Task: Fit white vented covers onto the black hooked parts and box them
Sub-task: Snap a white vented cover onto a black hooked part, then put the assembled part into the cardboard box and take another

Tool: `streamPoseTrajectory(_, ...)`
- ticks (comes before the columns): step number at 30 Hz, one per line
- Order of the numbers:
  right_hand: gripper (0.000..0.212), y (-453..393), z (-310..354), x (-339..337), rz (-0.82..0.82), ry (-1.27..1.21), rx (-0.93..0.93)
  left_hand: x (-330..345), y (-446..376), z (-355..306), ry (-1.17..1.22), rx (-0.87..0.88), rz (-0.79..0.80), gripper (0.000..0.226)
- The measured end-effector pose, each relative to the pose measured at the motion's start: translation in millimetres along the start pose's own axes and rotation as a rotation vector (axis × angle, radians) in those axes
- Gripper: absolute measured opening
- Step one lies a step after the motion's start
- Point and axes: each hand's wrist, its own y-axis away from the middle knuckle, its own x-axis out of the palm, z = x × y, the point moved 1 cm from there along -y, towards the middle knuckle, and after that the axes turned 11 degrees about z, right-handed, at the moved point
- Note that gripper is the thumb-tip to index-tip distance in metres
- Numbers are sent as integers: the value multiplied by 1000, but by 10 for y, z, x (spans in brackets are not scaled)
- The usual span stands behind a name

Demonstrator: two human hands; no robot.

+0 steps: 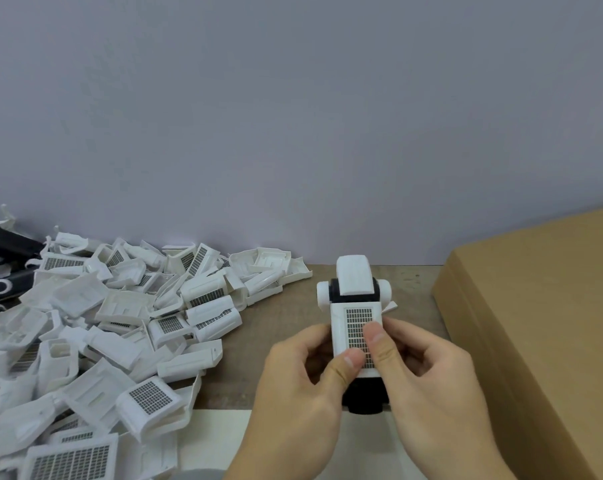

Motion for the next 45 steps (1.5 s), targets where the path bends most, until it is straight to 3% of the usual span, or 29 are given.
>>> streamPoseTrajectory(4,30,-37,-78,15,-83,35,-1,3,-22,17,70,8,-97,23)
streamPoseTrajectory(8,31,26,-106,63,-56,459,-148,21,-57,78,242,-57,-135,25)
streamPoseTrajectory(11,71,39,-105,90,8,662,-122,21,-66,47,431,-96,-91,31)
streamPoseTrajectory(12,78,45,-85,99,0,708,-90,25,-57,46,430,-92,-96,31)
streamPoseTrajectory(14,68,36,-96,54,-59,684,-57,33,-34,15,308,-34,-134,16)
streamPoseTrajectory(17,14,-35,-25,8,-152,379,103,23,-3,-60,74,89,-231,9)
streamPoseTrajectory(19,30,-24,-34,-43,-112,-87,318,-8,-9,-49,3,113,-342,10)
streamPoseTrajectory(21,42,2,73,3,-112,-648,413,-38,-20,-17,26,98,-425,11)
streamPoseTrajectory(22,46,-20,116,18,-126,-795,440,-47,-27,-4,63,82,-439,9)
streamPoseTrajectory(24,53,3,121,27,-65,-912,463,-45,-32,-9,116,50,-441,7)
streamPoseTrajectory(26,51,-23,77,4,-25,-897,434,-59,-33,-4,169,23,-461,21)
streamPoseTrajectory(29,50,-46,50,7,7,-686,417,-145,-22,-9,373,0,-478,28)
streamPoseTrajectory(31,20,-37,22,-20,84,-314,283,-260,-12,-22,487,-24,-487,30)
streamPoseTrajectory(35,42,6,60,-72,222,26,86,-479,25,-28,409,-77,-460,32)
streamPoseTrajectory(39,57,34,106,-100,295,256,-91,-507,57,-70,316,-116,-290,46)
streamPoseTrajectory(43,61,42,163,-83,336,588,-195,-436,47,-82,192,-186,-193,16)
streamPoseTrajectory(45,61,45,171,-85,351,659,-183,-424,40,-77,137,-191,-223,24)
